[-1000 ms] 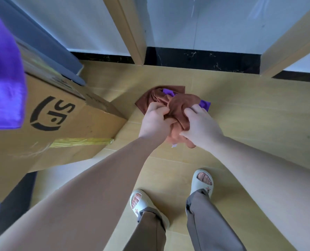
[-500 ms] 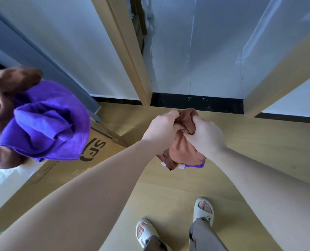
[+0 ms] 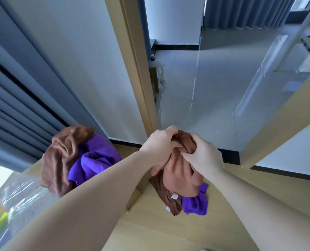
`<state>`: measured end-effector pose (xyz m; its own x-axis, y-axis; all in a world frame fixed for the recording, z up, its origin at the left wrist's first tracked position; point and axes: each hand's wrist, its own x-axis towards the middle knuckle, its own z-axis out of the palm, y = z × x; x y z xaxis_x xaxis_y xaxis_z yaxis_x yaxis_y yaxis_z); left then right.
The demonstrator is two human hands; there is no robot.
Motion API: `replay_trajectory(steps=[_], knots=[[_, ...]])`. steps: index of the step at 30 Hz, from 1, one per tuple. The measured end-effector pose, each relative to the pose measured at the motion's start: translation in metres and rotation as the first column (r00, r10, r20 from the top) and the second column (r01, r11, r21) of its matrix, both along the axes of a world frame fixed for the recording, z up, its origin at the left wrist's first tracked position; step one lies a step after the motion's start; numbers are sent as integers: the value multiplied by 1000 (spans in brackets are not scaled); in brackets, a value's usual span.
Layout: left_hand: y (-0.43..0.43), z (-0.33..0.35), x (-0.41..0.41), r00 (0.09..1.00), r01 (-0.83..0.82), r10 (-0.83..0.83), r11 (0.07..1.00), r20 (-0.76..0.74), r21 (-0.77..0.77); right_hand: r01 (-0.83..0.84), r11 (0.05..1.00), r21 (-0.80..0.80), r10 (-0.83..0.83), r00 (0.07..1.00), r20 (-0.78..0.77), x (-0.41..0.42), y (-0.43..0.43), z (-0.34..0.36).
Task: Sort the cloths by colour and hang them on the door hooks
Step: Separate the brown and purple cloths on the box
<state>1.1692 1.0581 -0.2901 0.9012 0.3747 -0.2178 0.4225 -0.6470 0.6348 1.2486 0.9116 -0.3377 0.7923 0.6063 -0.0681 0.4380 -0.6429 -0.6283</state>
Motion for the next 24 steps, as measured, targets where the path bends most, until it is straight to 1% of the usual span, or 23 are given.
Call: replay_trajectory(steps=[5, 10, 16, 18, 22, 24], knots=[[20, 56, -14, 998, -20, 18, 999, 65, 34, -53, 998, 27, 52, 997, 57, 0, 23, 48], [37, 92, -29, 994, -36, 25, 994, 106, 104, -92, 983, 157, 75, 991, 115, -9, 43, 77], [56, 131, -57, 982, -88, 68, 991, 176, 105, -143, 981, 133, 141, 990, 22, -25, 68, 118], [65, 147, -70, 979, -110, 87, 987, 186, 119, -151, 974, 167, 151, 988, 16, -36, 79, 136], [85, 181, -100, 960, -201, 176, 974, 218, 100, -224, 953, 202, 222, 974, 30, -58, 104, 171], [94, 195, -115, 935, -269, 239, 959, 264, 86, -228, 943, 243, 237, 971, -9, -71, 117, 189]])
